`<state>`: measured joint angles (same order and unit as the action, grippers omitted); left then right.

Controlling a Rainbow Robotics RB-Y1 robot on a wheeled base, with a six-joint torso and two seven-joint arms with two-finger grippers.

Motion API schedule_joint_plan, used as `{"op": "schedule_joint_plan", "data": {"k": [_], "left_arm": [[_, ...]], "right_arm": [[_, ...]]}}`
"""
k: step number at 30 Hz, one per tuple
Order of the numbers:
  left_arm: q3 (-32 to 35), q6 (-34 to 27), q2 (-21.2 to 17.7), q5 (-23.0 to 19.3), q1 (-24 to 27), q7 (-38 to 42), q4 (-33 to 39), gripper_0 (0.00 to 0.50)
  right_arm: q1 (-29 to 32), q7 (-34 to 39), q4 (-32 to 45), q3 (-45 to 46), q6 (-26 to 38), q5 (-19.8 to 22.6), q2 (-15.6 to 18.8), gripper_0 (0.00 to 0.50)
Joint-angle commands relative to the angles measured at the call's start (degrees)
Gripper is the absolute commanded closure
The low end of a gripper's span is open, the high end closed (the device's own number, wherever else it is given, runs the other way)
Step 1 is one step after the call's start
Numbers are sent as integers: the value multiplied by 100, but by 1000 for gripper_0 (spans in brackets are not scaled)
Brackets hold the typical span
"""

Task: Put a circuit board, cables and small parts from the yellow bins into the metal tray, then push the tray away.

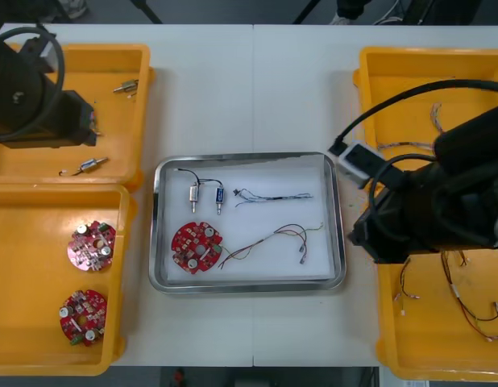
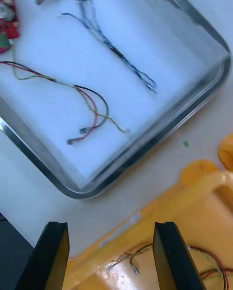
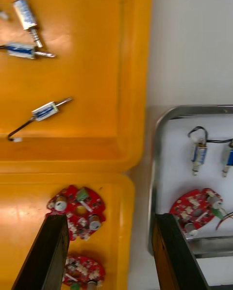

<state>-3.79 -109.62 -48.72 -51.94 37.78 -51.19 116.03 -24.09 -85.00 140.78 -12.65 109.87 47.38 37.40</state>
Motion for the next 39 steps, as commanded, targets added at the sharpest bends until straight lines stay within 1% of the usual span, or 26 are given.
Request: {"op": "schedule_joint_plan", "data": {"k": [1,6,8,13,16,18,24,32,39], "left_arm": [[625,-38,-516,-62,-517,-1147,174,0],[1231,-38,-657,-158,-991,-1666,174,0],[1539,-38,-683,-202,-1229,-1965,174,0],[2049,-38,-771,-255,-1668,-2474,174,0],[2286,-38,-780,-290,-1923,-2694,174,0],[2453,-38,-780,-343,-2125,-2720,174,0],[2646,-38,-780,-466,-2468,-2817,174,0],[2804,-38,-762,-694,-2784,-2931,174,0],[2796,-38,-771,-712,-2820,-2993,174,0]], "right_arm": [[-755,194,-165,-1011,13,-150,39,0],[-1283,107,-464,-1732,13,-308,-304,0],[-1546,54,-613,-2180,13,-484,-435,0],[-1977,-17,-973,-3015,-10,-792,-585,0],[-2153,-60,-1219,-3437,-326,-968,-726,0],[-2241,-122,-1413,-3771,-590,-1161,-857,0],[-2399,-210,-1782,-4483,-1126,-1469,-1086,0],[-2566,-307,-2292,-5230,-1715,-1433,-1209,0],[-2654,-333,-2573,-5599,-2040,-1557,-1244,0]]}}
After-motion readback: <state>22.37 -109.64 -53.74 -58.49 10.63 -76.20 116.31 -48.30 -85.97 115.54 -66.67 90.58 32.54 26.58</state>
